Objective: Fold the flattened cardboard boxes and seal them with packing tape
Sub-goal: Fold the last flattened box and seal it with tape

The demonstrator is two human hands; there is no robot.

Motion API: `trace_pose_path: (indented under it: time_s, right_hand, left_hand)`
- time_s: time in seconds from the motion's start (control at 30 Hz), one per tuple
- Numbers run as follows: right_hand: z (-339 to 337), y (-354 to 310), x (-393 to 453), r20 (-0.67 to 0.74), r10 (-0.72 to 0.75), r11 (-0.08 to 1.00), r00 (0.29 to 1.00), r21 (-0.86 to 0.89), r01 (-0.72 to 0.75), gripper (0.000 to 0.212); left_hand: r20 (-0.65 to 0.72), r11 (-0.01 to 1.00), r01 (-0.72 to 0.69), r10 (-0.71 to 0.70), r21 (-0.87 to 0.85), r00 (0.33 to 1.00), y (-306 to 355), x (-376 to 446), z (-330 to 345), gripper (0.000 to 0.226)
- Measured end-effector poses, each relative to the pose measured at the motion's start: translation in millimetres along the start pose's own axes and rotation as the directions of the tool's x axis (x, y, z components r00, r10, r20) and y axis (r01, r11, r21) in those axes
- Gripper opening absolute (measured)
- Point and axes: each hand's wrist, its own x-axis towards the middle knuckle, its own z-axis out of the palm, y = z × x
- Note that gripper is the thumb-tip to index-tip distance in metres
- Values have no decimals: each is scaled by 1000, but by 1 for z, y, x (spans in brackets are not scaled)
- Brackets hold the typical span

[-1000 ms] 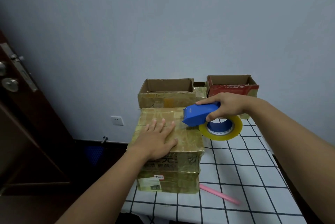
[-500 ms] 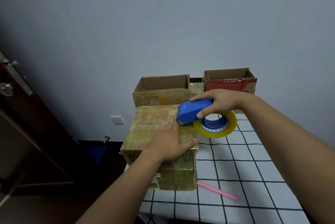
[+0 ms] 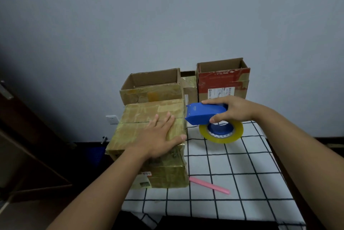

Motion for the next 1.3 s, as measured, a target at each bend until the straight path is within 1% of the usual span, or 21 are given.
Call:
trace_pose_path:
  time_s: [0.07, 0.1, 0.17, 0.23, 0.3, 0.33, 0.4, 0.47, 0.6, 0.67, 0.83, 0.97, 1.07, 1.13, 1.23, 1.3]
  right_hand:
    - [8, 7, -1, -7, 0, 1000, 1000, 11, 0, 66]
    - [12, 10, -1, -13, -5, 1000, 1000, 16, 5, 67]
    - [20, 15, -2, -18, -1, 1000, 1000, 25, 2, 71]
    - [27, 21, 1, -14, 13, 1000, 1000, 28, -12, 83]
    - [34, 27, 4, -9, 33, 998, 999, 47, -32, 91]
    - [37, 29, 5, -7, 38, 997, 999, 69, -38, 90]
    - [42, 33, 7, -8, 19, 993, 1000, 116, -18, 78]
    - [44, 35, 7, -5, -12, 986, 1000, 164, 12, 69]
    - [47, 46, 0, -30, -24, 964, 999, 266, 31, 69]
    - [47, 50, -3, -42, -20, 961, 999, 276, 31, 70]
    - [40, 63, -17, -18, 51, 978, 999, 203, -46, 76]
    - [29, 75, -33, 1, 112, 987, 994, 118, -111, 73]
    - [27, 67, -34, 6, 113, 993, 994, 27, -113, 73]
    - [28, 58, -25, 21, 113, 991, 993, -71, -111, 77]
    - [29, 42, -7, 62, 121, 973, 991, -206, -106, 83]
    - [28, 31, 4, 101, 130, 963, 986, -250, -101, 82]
  left_hand:
    - [36, 1000, 24, -25, 9, 999, 5, 1, -4, 101]
    - [37, 999, 36, -37, 14, 999, 8, 2, -6, 103]
    - [10, 999, 43, -43, 19, 999, 13, 6, -7, 96]
    - [-42, 999, 0, 2, 51, 999, 17, 8, -4, 87]
    - [-105, 996, -79, 84, 47, 991, 20, 7, 1, 82]
    - [-116, 994, -104, 106, 18, 988, 20, 6, 3, 80]
    - [-107, 993, -112, 107, -39, 988, 18, 7, 5, 79]
    - [-86, 993, -107, 103, -49, 991, 16, 10, 6, 79]
    - [-32, 994, -103, 102, -37, 994, 13, 14, 6, 81]
    - [-21, 994, -100, 99, -42, 995, 14, 14, 6, 83]
    - [-27, 996, -85, 84, -33, 996, 15, 14, 4, 83]
    - [-38, 996, -81, 80, -26, 996, 16, 15, 6, 74]
    - [-37, 996, -86, 86, -16, 996, 17, 15, 7, 66]
    - [-40, 996, -84, 84, -21, 996, 17, 15, 7, 64]
    - [-49, 996, -83, 81, -37, 996, 18, 13, 7, 68]
    - [-58, 996, -82, 80, -39, 995, 18, 14, 7, 72]
